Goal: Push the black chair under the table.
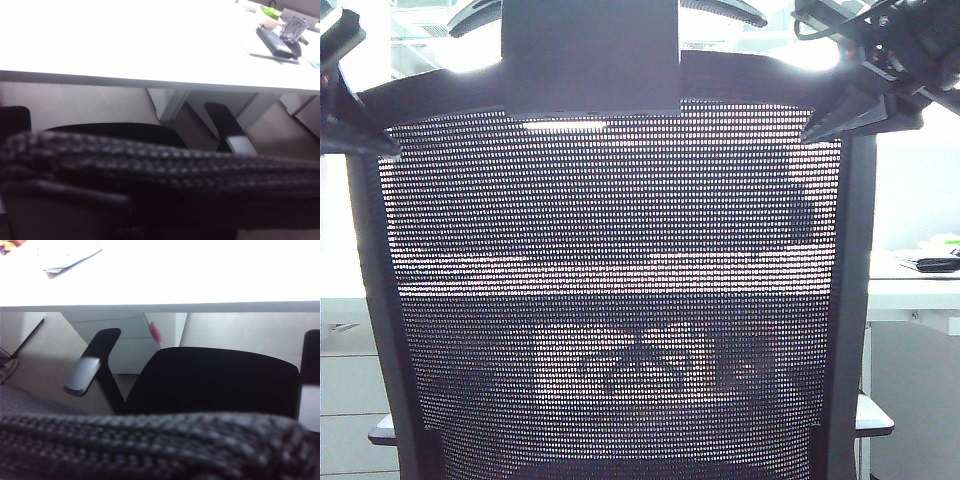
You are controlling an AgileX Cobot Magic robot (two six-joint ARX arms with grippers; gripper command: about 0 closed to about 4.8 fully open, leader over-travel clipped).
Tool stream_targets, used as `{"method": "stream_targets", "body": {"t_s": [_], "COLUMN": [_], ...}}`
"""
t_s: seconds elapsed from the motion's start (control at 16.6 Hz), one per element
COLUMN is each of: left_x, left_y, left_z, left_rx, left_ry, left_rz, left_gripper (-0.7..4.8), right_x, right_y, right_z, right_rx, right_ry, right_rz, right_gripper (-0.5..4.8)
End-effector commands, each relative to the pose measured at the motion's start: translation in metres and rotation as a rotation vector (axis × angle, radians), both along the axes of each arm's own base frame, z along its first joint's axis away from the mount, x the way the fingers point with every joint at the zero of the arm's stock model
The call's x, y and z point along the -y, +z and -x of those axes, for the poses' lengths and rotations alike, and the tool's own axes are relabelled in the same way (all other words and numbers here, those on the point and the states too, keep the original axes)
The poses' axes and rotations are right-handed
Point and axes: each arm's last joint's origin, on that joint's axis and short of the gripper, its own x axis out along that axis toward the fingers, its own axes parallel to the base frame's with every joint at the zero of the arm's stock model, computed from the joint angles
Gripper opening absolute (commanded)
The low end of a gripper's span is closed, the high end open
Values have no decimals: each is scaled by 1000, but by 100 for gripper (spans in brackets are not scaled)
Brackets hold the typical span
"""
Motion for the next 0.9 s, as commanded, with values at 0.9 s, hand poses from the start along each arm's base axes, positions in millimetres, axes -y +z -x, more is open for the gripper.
{"method": "stream_targets", "body": {"t_s": [0.9], "left_x": [-6], "left_y": [14], "left_z": [-15], "left_rx": [211], "left_ry": [180], "left_rz": [-55], "left_gripper": [-6], "right_x": [22], "right_y": [0], "right_z": [-34], "right_rx": [124], "right_ry": [-77], "right_rz": [-63], "right_gripper": [-9]}}
